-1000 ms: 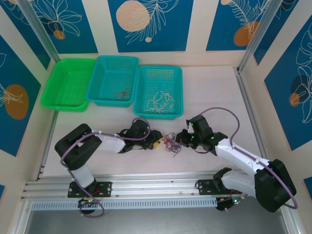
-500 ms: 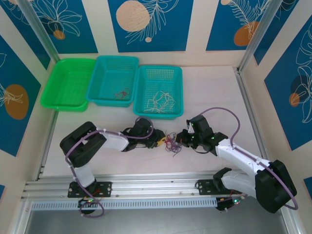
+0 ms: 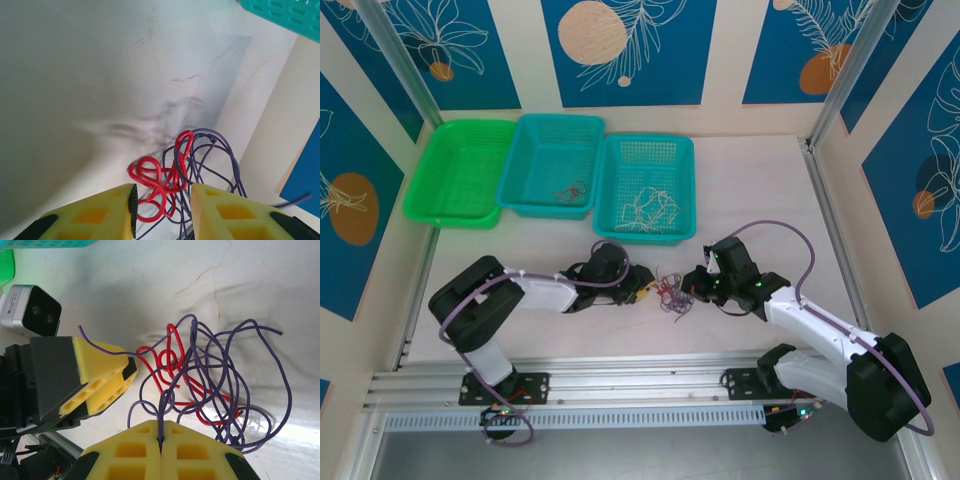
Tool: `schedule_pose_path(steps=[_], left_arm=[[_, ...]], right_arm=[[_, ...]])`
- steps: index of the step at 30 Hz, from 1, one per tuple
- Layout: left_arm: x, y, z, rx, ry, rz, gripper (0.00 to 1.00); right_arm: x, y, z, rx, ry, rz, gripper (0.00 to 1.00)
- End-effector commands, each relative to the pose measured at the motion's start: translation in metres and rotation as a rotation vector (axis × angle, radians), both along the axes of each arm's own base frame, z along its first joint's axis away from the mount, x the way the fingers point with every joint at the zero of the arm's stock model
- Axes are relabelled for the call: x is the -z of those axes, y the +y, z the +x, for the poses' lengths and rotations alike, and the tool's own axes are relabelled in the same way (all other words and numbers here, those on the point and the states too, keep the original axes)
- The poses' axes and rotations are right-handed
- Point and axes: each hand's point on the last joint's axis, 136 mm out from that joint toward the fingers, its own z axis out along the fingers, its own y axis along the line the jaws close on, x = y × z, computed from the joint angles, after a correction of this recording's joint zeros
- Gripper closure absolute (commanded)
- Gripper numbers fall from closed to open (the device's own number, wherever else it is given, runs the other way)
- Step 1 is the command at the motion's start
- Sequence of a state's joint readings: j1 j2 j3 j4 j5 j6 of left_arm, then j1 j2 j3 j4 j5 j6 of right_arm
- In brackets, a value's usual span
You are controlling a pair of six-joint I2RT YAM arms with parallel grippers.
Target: Untangle the cables
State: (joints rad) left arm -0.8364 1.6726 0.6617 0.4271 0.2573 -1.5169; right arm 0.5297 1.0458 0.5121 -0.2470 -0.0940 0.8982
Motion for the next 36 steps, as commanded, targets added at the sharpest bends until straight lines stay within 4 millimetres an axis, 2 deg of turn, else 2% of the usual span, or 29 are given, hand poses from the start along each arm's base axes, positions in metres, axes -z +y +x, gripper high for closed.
schedule_pose_path(steps=[1,5,9,11,16,19,26,33,36], left_arm=[[0.015,0.01,-0.007,-0.008,0.02,0.049,0.66],[0.017,-0.013,-0.005,0.035,0.05,-0.026,0.62],[0.015,-0.022,0.007,0.02,0.013,-0.047,0.63],[0.015,-0.024,0.01,0.019,0.011,-0.048,0.7],[0.013,-0.024,0.013,0.003,-0.008,-0.068,0.98],[0.007,-0.014,0.015,-0.019,-0.056,-0.053,1.0],[-0.016,0.046,0.017,-0.055,-0.199,0.143,1.0],[-0.03,0.139,0.016,-0.166,-0.251,0.29,1.0],[-0.044,0.176,0.015,-0.227,-0.294,0.343,1.0]], right_arm=[[-0.005,0.001,0.0,0.0,-0.006,0.013,1.0],[-0.004,0.0,-0.001,-0.001,-0.001,0.012,1.0],[-0.004,-0.001,-0.002,0.0,0.001,0.009,1.0],[-0.004,-0.002,-0.003,0.003,0.0,0.006,1.0],[-0.002,-0.005,-0.004,0.013,-0.004,-0.002,1.0],[0.004,-0.011,-0.004,0.039,0.008,-0.025,1.0],[0.033,-0.055,-0.005,0.241,0.077,-0.144,1.0],[0.045,-0.119,-0.012,0.469,0.093,-0.177,1.0],[0.044,-0.137,-0.017,0.544,0.091,-0.15,1.0]])
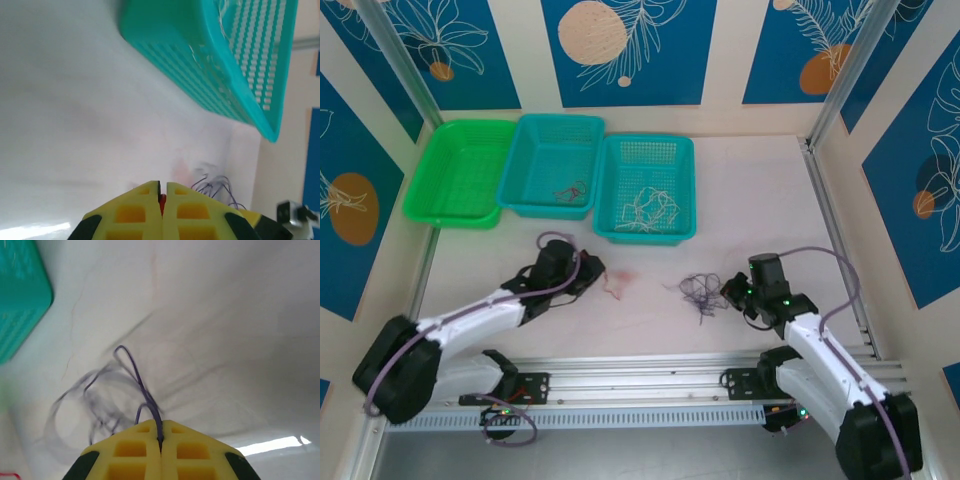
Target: Untangle the cables
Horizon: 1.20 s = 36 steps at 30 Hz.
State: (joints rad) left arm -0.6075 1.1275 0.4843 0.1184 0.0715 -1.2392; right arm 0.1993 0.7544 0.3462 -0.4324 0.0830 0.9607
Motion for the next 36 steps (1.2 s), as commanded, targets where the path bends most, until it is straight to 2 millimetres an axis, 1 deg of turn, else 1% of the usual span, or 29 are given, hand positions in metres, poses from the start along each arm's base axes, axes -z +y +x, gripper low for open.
schedule_pose_path(steps=[1,3,5,7,10,12,14,15,17,20,22,24,26,27,30,31,32,33,34,36], left_arm=[[0.012,0.051,-0.012,-0.057,0.009,0.169,1.0],[0.005,0.067,-0.014,-0.084,-0.006,0.184,1.0],[-0.002,0.077,-0.015,-0.1,-0.019,0.188,1.0],[-0.014,0.078,-0.012,-0.09,-0.05,0.16,1.0],[-0.052,0.065,-0.003,-0.035,-0.146,0.083,1.0],[-0.085,0.063,0.009,-0.013,-0.218,0.09,1.0],[-0.115,0.068,0.025,-0.018,-0.281,0.139,1.0],[-0.13,0.073,0.036,-0.036,-0.311,0.158,1.0],[-0.152,0.081,0.063,-0.073,-0.349,0.159,1.0],[-0.168,0.09,0.112,-0.128,-0.366,0.122,1.0],[-0.168,0.094,0.144,-0.165,-0.368,0.134,1.0],[-0.163,0.1,0.176,-0.203,-0.375,0.175,1.0],[-0.151,0.107,0.203,-0.233,-0.369,0.209,1.0],[-0.142,0.11,0.217,-0.238,-0.358,0.217,1.0],[-0.117,0.112,0.248,-0.219,-0.306,0.218,1.0],[-0.11,0.113,0.254,-0.215,-0.291,0.217,1.0],[-0.106,0.113,0.26,-0.212,-0.286,0.215,0.98],[-0.103,0.114,0.264,-0.212,-0.287,0.222,0.84],[-0.103,0.114,0.265,-0.214,-0.29,0.224,0.73],[-0.111,0.114,0.261,-0.211,-0.299,0.224,0.57]], right_arm=[[0.012,-0.02,-0.017,0.072,0.052,-0.003,1.0],[0.012,-0.025,-0.018,0.104,0.048,0.022,1.0],[0.011,-0.026,-0.018,0.116,0.048,0.036,1.0],[0.005,-0.018,-0.013,0.079,0.017,0.075,1.0],[-0.011,0.009,-0.004,-0.027,-0.058,0.192,1.0],[-0.025,0.025,-0.001,-0.093,-0.099,0.225,1.0],[-0.036,0.036,0.0,-0.147,-0.126,0.213,1.0],[-0.041,0.042,0.0,-0.17,-0.137,0.2,1.0],[-0.047,0.049,0.0,-0.196,-0.153,0.174,1.0],[-0.052,0.058,0.0,-0.219,-0.16,0.163,1.0],[-0.053,0.063,-0.001,-0.231,-0.153,0.169,1.0],[-0.054,0.067,-0.003,-0.248,-0.149,0.172,1.0],[-0.056,0.07,-0.004,-0.261,-0.153,0.169,1.0],[-0.056,0.07,-0.005,-0.268,-0.154,0.163,1.0],[-0.056,0.068,-0.007,-0.272,-0.15,0.141,1.0],[-0.056,0.068,-0.007,-0.274,-0.149,0.139,1.0],[-0.056,0.068,-0.008,-0.274,-0.149,0.138,1.0],[-0.057,0.069,-0.008,-0.278,-0.153,0.139,1.0],[-0.057,0.069,-0.008,-0.278,-0.152,0.138,1.0],[-0.058,0.069,-0.007,-0.279,-0.157,0.137,1.0]])
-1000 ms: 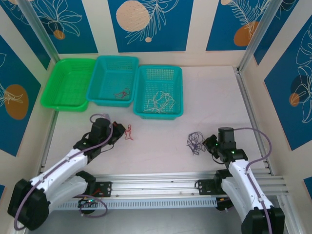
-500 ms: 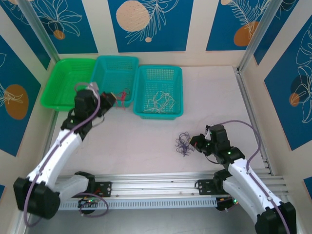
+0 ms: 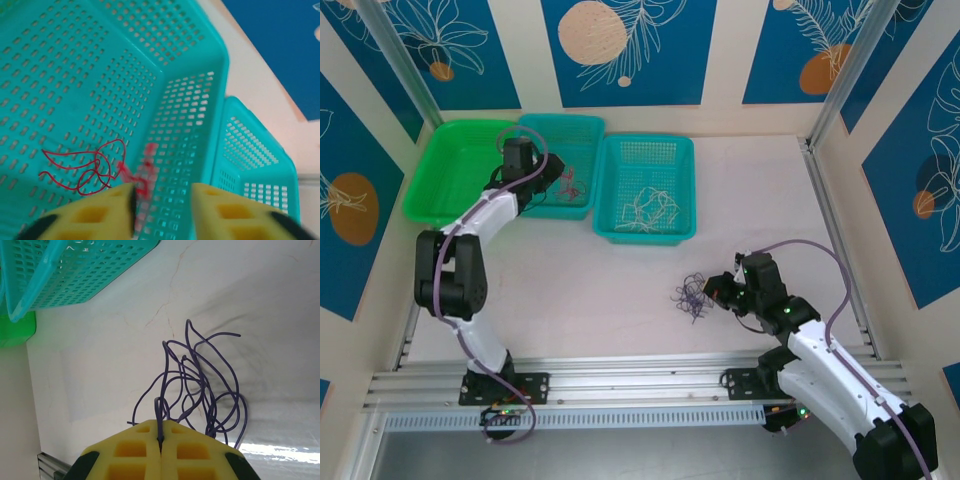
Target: Untangle the cables
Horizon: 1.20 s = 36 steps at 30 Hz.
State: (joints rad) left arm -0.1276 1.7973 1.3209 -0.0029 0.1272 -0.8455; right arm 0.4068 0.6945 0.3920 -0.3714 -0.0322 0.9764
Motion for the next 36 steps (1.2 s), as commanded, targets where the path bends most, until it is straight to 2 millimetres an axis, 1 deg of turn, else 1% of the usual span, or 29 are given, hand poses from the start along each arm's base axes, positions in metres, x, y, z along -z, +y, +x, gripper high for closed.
schedule_pose_path(steps=[1,2,4,6,8,10,12,15,18,19,21,24,26,27,29,32,33,36], left_arm=[[-0.048,0.001,0.003,0.018,-0.112,-0.007,0.54],[-0.056,0.0,-0.004,0.02,-0.128,-0.014,0.51],[-0.074,0.0,-0.02,0.019,-0.167,-0.04,0.5],[-0.093,-0.005,-0.046,0.042,-0.202,-0.075,0.51],[-0.102,-0.019,-0.074,0.099,-0.22,-0.103,0.54],[-0.104,-0.04,-0.106,0.177,-0.223,-0.134,0.57],[-0.095,-0.063,-0.146,0.256,-0.203,-0.158,0.61],[-0.075,-0.093,-0.201,0.356,-0.18,-0.159,0.65],[-0.049,-0.116,-0.245,0.458,-0.149,-0.153,0.65],[-0.043,-0.122,-0.257,0.495,-0.144,-0.156,0.64],[-0.022,-0.131,-0.279,0.568,-0.106,-0.147,0.64],[0.017,-0.138,-0.302,0.624,0.013,-0.147,0.64],[0.035,-0.147,-0.314,0.655,0.072,-0.198,0.64],[0.041,-0.153,-0.318,0.669,0.086,-0.229,0.64],[0.049,-0.164,-0.324,0.684,0.112,-0.269,0.64],[0.05,-0.183,-0.327,0.716,0.123,-0.295,0.62],[0.05,-0.188,-0.326,0.723,0.12,-0.296,0.59],[0.058,-0.203,-0.329,0.741,0.136,-0.275,0.59]], right_arm=[[-0.014,0.001,0.002,-0.005,-0.032,0.0,1.0],[-0.015,0.001,0.003,-0.003,-0.036,0.001,1.0],[-0.017,0.004,0.005,-0.01,-0.043,0.009,1.0],[-0.021,0.008,0.007,-0.025,-0.052,0.018,1.0],[-0.026,0.016,0.008,-0.054,-0.061,0.028,1.0],[-0.031,0.027,0.009,-0.1,-0.079,0.042,1.0],[-0.035,0.036,0.01,-0.13,-0.092,0.048,1.0],[-0.041,0.051,0.012,-0.177,-0.106,0.052,1.0],[-0.047,0.07,0.011,-0.249,-0.125,0.058,1.0],[-0.051,0.076,0.011,-0.276,-0.136,0.061,1.0],[-0.055,0.089,0.012,-0.32,-0.151,0.057,1.0],[-0.055,0.099,0.014,-0.339,-0.143,0.043,1.0],[-0.055,0.104,0.015,-0.346,-0.136,0.039,1.0],[-0.055,0.106,0.017,-0.346,-0.134,0.037,1.0],[-0.053,0.109,0.018,-0.345,-0.128,0.032,1.0],[-0.051,0.113,0.019,-0.348,-0.117,0.027,1.0],[-0.05,0.114,0.019,-0.35,-0.114,0.025,1.0],[-0.049,0.116,0.019,-0.353,-0.108,0.02,1.0]])
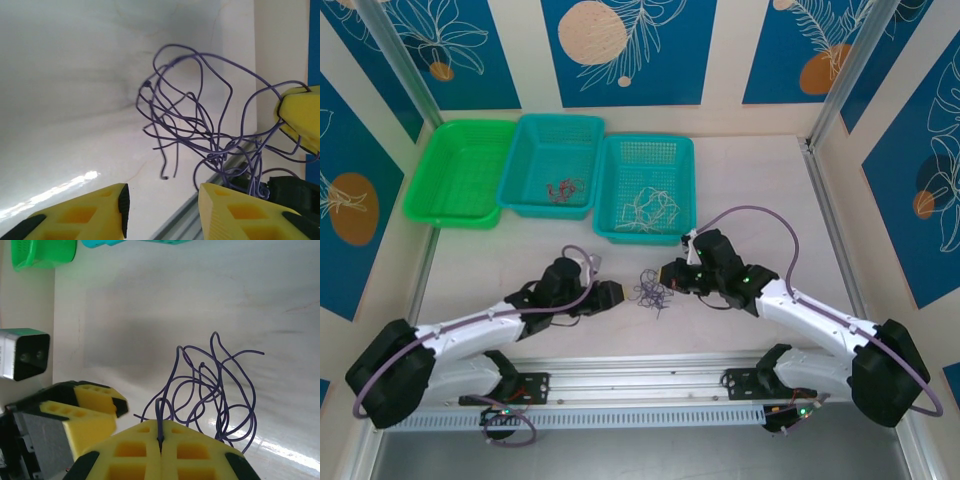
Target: Untangle the cables
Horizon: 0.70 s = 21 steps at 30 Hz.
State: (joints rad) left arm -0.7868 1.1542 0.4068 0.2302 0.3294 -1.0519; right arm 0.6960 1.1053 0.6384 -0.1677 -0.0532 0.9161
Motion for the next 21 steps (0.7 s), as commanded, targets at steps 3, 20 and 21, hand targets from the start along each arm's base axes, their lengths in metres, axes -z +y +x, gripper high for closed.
schedule_pose_path(steps=[3,20,21], left_arm=[[-0.008,-0.033,0.005,0.012,-0.036,-0.056,0.58],[-0.013,0.025,0.034,-0.168,-0.107,0.065,1.0],[-0.02,0.036,0.038,-0.193,-0.115,0.055,1.0]], right_arm=[[-0.016,0.009,0.005,-0.011,-0.04,0.017,1.0],[0.019,-0.045,0.007,0.138,0.002,-0.113,1.0],[0.027,-0.058,0.008,0.171,0.01,-0.137,1.0]])
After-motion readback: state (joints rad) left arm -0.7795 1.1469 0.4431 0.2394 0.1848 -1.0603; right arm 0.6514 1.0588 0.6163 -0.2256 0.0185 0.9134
